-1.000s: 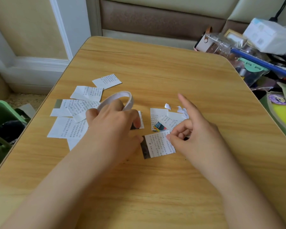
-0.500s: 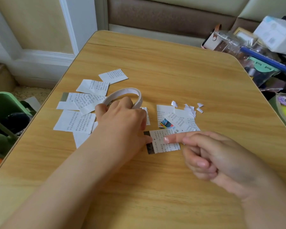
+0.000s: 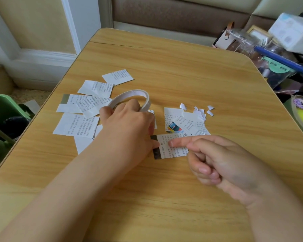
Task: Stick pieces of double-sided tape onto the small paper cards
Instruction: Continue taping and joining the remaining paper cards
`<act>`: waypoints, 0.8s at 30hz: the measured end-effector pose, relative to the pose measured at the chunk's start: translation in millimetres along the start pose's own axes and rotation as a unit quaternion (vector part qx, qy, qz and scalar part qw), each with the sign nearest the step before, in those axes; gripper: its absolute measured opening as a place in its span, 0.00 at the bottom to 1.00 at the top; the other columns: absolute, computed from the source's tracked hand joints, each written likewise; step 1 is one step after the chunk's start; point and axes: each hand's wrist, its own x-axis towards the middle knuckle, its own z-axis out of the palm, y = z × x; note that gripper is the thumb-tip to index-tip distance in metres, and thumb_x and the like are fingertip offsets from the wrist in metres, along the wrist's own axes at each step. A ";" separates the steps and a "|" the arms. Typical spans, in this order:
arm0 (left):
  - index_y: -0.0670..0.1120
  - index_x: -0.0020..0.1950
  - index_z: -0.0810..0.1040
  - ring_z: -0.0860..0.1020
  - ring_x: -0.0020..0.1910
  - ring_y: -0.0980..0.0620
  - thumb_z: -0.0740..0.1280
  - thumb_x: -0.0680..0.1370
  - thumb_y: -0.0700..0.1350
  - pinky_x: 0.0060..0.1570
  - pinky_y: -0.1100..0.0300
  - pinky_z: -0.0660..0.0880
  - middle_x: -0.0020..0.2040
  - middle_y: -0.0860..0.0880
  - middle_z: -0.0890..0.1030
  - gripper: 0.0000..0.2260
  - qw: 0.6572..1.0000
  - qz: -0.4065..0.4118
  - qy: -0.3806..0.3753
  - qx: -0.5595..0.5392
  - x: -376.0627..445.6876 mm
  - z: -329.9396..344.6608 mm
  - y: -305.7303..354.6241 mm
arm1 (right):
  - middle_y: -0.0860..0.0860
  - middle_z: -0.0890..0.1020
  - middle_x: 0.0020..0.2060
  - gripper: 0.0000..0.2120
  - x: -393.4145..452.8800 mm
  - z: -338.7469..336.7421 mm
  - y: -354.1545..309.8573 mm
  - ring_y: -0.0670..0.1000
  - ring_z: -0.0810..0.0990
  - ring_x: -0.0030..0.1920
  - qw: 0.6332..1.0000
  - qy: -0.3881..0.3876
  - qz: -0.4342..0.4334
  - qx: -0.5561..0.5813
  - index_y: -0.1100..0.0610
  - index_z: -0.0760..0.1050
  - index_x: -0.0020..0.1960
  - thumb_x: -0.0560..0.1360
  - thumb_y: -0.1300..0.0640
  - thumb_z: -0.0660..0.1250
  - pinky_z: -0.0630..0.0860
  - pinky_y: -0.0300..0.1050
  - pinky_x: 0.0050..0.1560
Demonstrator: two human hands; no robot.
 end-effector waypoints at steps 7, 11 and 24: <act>0.57 0.44 0.68 0.65 0.56 0.54 0.70 0.72 0.57 0.57 0.54 0.56 0.46 0.55 0.62 0.11 1.000 0.001 -0.002 -0.010 0.2 0.9 0.6 | 0.50 0.67 0.20 0.12 0.0 3.6 -0.5 0.45 0.57 0.21 0.998 0.031 -0.005 -0.057 0.58 0.78 0.53 0.79 0.63 0.55 0.55 0.35 0.20; 0.57 0.43 0.69 0.64 0.50 0.54 0.69 0.73 0.53 0.50 0.57 0.51 0.42 0.56 0.62 0.08 0.999 0.009 0.021 -0.024 -1.7 6.1 1.2 | 0.50 0.68 0.20 0.12 -0.7 5.1 -1.1 0.45 0.58 0.20 0.996 0.039 -0.005 -0.081 0.55 0.77 0.53 0.78 0.62 0.56 0.57 0.35 0.20; 0.54 0.45 0.72 0.66 0.51 0.52 0.64 0.73 0.63 0.43 0.58 0.46 0.39 0.56 0.58 0.13 0.998 0.042 0.038 0.008 -3.9 17.7 8.8 | 0.48 0.71 0.20 0.11 -2.7 10.4 -2.1 0.43 0.62 0.18 0.990 0.049 -0.007 -0.131 0.51 0.75 0.53 0.78 0.60 0.56 0.60 0.33 0.20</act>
